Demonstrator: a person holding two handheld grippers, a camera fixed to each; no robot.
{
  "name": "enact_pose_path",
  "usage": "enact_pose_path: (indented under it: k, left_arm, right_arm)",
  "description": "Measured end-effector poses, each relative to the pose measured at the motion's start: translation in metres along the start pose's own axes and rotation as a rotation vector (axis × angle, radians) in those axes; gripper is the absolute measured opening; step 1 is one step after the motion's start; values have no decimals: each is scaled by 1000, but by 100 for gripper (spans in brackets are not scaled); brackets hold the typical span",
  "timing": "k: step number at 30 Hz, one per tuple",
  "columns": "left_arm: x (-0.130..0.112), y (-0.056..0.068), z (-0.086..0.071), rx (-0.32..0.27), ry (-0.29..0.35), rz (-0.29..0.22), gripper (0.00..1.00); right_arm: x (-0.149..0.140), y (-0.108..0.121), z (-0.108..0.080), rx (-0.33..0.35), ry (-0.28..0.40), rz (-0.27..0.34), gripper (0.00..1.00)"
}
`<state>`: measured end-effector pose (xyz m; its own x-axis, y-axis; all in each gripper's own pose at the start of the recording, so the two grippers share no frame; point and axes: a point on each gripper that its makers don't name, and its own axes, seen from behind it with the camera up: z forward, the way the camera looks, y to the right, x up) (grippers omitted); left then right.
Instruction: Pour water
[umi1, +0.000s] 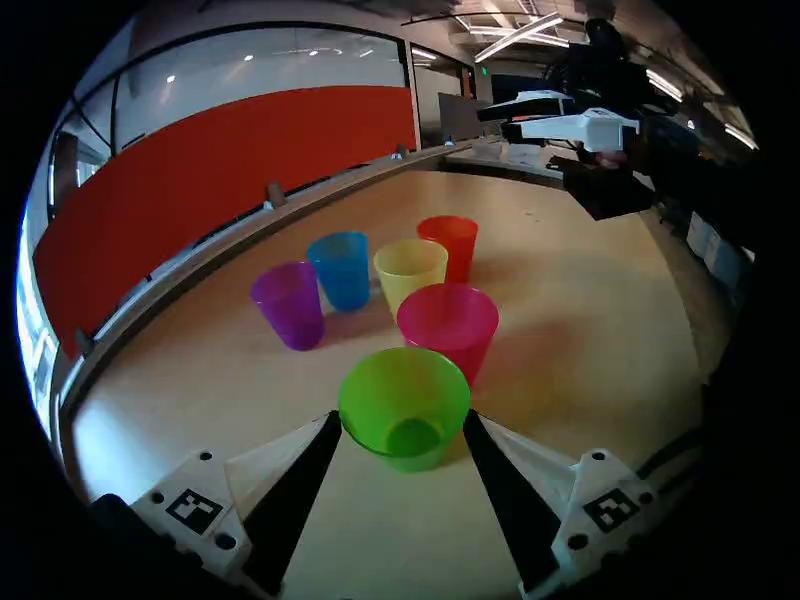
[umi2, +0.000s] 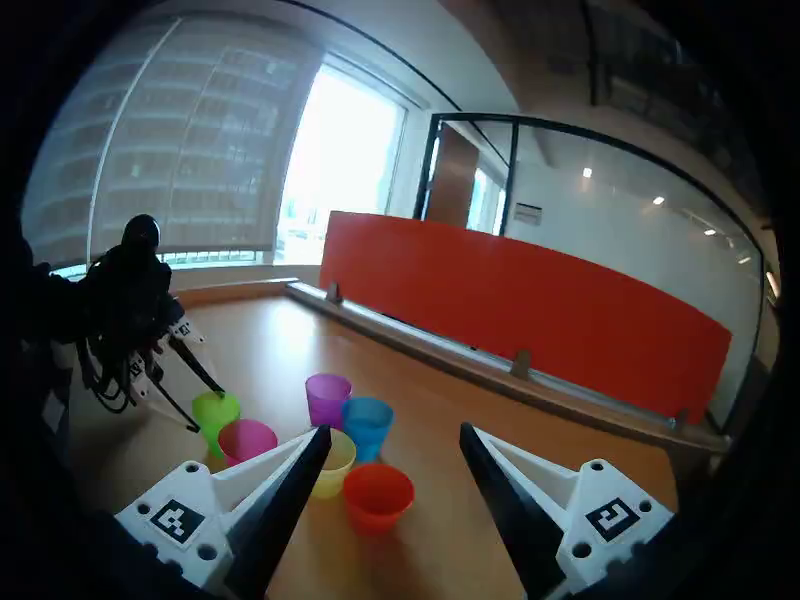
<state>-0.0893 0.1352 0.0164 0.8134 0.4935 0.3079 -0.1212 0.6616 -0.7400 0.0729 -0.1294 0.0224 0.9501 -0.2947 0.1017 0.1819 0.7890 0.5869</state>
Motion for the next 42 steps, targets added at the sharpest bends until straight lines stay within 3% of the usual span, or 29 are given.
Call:
enact_pose_path:
  k: [11,18,24,42]
  left_arm:
    - [0,5,13,-24,-11,-16,90]
    - [-2,1,19,-1,-11,-11,90]
    - [-3,-2,20,8,-20,-31,88]
    - [4,4,14,2,20,-48,84]
  right_arm:
    - [-1,-2,6,12,-1,-3,100]
    - [-2,-2,8,12,-1,-4,100]
    - [-4,-1,9,11,3,-6,100]
    - [-2,-4,15,32,-14,-4,100]
